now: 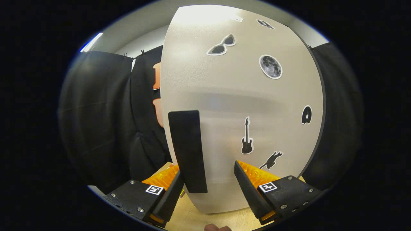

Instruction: Open the shoe cabinet door, grab the shoes and put them into the shoe cabinet, then close the shoe cabinet door.

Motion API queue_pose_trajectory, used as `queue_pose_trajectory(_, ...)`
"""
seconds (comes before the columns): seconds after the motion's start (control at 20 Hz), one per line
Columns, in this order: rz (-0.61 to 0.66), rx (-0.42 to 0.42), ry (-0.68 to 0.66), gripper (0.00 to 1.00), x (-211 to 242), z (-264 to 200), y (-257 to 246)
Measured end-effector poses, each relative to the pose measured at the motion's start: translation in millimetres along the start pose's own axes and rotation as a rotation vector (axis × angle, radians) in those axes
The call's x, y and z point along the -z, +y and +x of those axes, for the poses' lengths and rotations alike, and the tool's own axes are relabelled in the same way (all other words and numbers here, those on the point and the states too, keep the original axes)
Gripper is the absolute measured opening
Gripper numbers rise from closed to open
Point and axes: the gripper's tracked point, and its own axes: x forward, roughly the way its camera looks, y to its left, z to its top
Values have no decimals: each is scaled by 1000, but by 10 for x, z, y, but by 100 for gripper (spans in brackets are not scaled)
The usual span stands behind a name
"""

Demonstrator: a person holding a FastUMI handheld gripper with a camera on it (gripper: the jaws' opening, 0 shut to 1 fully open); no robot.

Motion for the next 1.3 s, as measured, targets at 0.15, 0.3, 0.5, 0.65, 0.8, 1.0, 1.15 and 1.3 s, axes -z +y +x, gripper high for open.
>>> queue_pose_trajectory(0.15, 1, 20, 1, 92, -13, 56, 10)
queue_pose_trajectory(0.3, 9, 38, 4, 92, -21, 110, 24)
queue_pose_trajectory(0.5, 23, 77, 6, 92, -44, 186, 9)
queue_pose_trajectory(0.65, 37, 108, 4, 92, -60, 242, 1)
queue_pose_trajectory(0.8, 56, 137, 4, 92, -69, 292, -8)
queue_pose_trajectory(1.0, 55, 145, -1, 93, -93, 327, -17)
queue_pose_trajectory(1.15, 66, 146, 14, 92, -67, 313, -12)
queue_pose_trajectory(1.3, 68, 142, 13, 93, -84, 262, -10)
